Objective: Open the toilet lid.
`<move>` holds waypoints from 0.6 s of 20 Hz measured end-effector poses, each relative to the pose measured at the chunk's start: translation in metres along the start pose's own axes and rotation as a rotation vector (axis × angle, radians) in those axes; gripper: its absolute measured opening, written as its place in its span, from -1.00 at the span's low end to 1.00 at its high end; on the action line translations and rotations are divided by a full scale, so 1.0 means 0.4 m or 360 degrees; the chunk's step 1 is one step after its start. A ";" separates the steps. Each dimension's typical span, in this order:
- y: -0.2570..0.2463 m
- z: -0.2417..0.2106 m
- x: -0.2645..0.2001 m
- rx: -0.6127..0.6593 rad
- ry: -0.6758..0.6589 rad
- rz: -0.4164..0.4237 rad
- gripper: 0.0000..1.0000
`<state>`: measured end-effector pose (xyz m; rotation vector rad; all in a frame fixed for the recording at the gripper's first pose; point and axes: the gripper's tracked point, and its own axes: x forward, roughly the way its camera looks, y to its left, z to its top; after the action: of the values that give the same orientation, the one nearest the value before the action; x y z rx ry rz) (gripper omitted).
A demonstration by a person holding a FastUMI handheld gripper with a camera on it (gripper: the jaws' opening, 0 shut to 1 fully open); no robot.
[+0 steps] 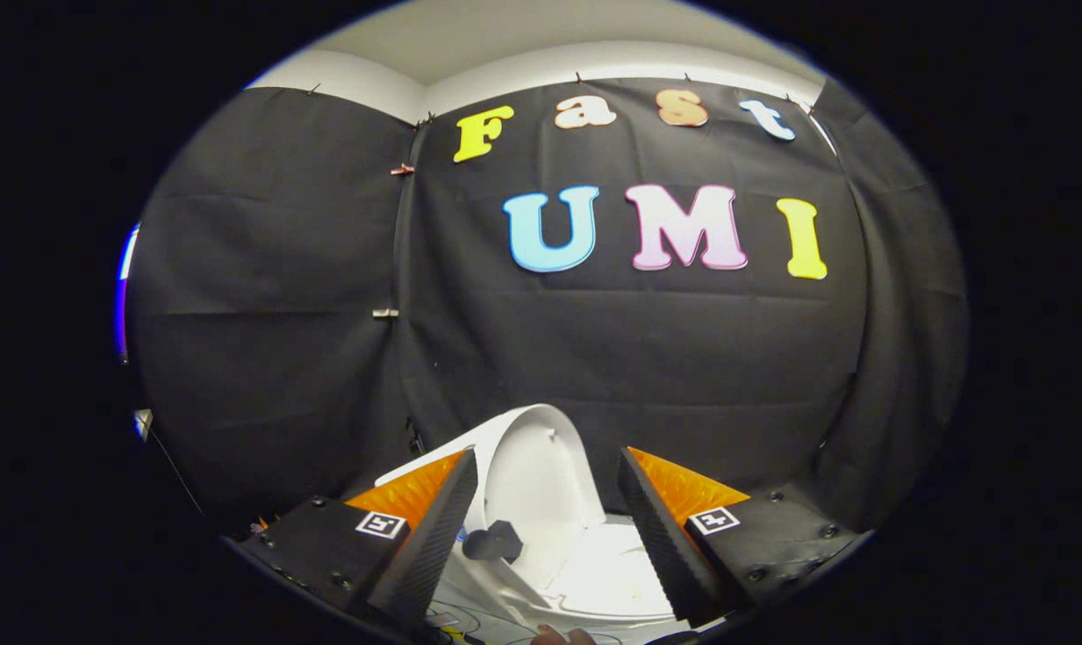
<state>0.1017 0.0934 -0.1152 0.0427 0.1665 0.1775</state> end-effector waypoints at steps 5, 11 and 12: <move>-0.093 0.115 -0.098 -0.0021 -0.0128 -0.0125 0.96; -0.182 0.197 -0.219 -0.0036 -0.0214 -0.0245 0.96; -0.196 0.203 -0.236 -0.0028 -0.0223 -0.0267 0.96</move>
<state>0.0373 -0.0027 -0.0244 0.0233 0.0280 0.0083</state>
